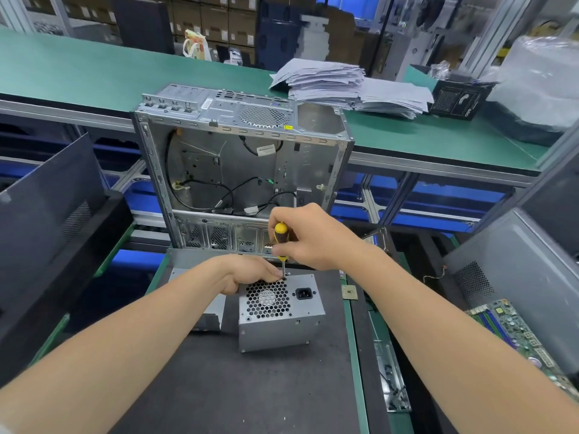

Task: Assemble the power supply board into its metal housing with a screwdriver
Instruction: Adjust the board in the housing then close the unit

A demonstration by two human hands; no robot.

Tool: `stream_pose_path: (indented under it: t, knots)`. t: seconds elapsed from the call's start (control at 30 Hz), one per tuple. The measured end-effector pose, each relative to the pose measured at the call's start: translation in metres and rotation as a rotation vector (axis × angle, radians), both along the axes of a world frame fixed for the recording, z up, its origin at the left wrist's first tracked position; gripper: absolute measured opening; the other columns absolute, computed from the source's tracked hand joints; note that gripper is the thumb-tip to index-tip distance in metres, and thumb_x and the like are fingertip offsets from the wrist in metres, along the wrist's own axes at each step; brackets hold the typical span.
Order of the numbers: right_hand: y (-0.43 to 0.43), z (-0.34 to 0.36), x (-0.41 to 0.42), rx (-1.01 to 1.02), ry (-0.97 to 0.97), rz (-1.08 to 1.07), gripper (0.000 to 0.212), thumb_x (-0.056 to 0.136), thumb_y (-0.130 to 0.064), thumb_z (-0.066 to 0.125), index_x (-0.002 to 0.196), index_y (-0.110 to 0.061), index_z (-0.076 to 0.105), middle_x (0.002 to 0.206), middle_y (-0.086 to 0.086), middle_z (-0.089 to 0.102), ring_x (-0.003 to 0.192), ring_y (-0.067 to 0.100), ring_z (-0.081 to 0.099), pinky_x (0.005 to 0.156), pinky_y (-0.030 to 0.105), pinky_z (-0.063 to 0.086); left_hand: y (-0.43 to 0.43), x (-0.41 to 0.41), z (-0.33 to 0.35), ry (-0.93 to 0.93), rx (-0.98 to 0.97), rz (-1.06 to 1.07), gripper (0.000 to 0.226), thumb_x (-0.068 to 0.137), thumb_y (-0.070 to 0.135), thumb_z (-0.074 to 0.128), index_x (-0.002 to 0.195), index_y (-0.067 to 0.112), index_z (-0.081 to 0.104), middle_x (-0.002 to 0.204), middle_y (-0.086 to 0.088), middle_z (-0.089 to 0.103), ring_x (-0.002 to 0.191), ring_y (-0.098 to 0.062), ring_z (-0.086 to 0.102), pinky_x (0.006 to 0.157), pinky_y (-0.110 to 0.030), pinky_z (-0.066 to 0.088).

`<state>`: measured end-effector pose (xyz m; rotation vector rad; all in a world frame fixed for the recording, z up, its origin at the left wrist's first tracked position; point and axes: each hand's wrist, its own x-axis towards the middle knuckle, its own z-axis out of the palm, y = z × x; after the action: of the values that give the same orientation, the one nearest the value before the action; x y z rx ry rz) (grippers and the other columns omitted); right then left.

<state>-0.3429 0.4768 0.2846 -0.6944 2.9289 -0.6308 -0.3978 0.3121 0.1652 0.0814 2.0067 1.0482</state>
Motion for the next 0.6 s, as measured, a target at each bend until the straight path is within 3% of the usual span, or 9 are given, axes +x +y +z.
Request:
stream_pose_path:
  t: [0.07,0.17,0.23,0.3,0.37,0.43,0.6]
  knots:
    - [-0.004,-0.010,-0.001,-0.017,0.090,-0.166,0.032,0.091,-0.039,0.076,0.087,-0.022,0.049,0.074,-0.006,0.057,0.069,0.014,0.053,0.057,0.030,0.036,0.000,0.001,0.001,-0.007,0.005,0.006,0.017,0.103,0.021,0.060,0.099,0.037,0.066,0.155,0.003,0.044,0.143,-0.018,0.031,0.082,-0.032,0.038]
    - [-0.007,-0.022,-0.001,-0.048,0.140,-0.316,0.045,0.092,-0.048,0.072,0.076,-0.022,0.039,0.069,-0.003,0.051,0.066,0.022,0.049,0.054,0.033,0.037,0.000,0.001,0.003,-0.002,0.014,-0.002,0.017,0.103,0.021,0.060,0.099,0.037,0.065,0.157,0.004,0.042,0.148,-0.020,0.027,0.099,-0.039,0.035]
    - [-0.005,-0.022,-0.001,0.026,0.215,-0.235,0.034,0.093,-0.048,0.068,0.078,-0.025,0.047,0.077,-0.006,0.055,0.075,0.021,0.056,0.063,0.034,0.044,0.000,0.002,0.005,0.004,0.010,-0.031,0.015,0.104,0.023,0.059,0.100,0.037,0.064,0.159,0.003,0.039,0.151,-0.022,0.026,0.115,-0.046,0.030]
    - [0.001,-0.017,-0.002,-0.152,0.102,-0.029,0.009,0.096,-0.030,0.069,0.095,-0.026,0.061,0.097,-0.008,0.064,0.092,0.013,0.063,0.077,0.033,0.051,-0.001,0.001,0.005,0.005,0.002,-0.054,0.012,0.104,0.026,0.060,0.103,0.037,0.063,0.161,0.002,0.037,0.152,-0.022,0.024,0.121,-0.049,0.022]
    - [0.006,-0.010,0.001,-0.359,-0.156,0.168,0.018,0.098,-0.006,0.065,0.108,-0.021,0.064,0.114,-0.007,0.071,0.111,0.012,0.067,0.092,0.034,0.056,-0.002,0.001,0.003,0.013,0.007,-0.052,0.012,0.103,0.026,0.062,0.108,0.036,0.067,0.158,0.004,0.038,0.151,-0.022,0.024,0.120,-0.046,0.023]
    - [0.010,-0.009,0.003,-0.401,-0.272,0.229,0.022,0.098,0.002,0.064,0.104,-0.019,0.066,0.116,-0.002,0.074,0.117,0.018,0.069,0.100,0.043,0.055,-0.003,0.000,0.000,0.016,0.026,-0.031,0.015,0.101,0.028,0.064,0.113,0.035,0.069,0.153,0.005,0.039,0.150,-0.022,0.025,0.121,-0.045,0.023]
    - [0.007,-0.015,0.002,-0.378,-0.114,-0.017,0.015,0.091,-0.009,0.079,0.094,-0.021,0.070,0.096,-0.007,0.079,0.096,0.010,0.074,0.091,0.043,0.060,-0.002,-0.003,-0.002,0.002,0.017,-0.062,0.014,0.104,0.024,0.060,0.106,0.037,0.067,0.157,0.002,0.041,0.151,-0.022,0.024,0.111,-0.040,0.026]
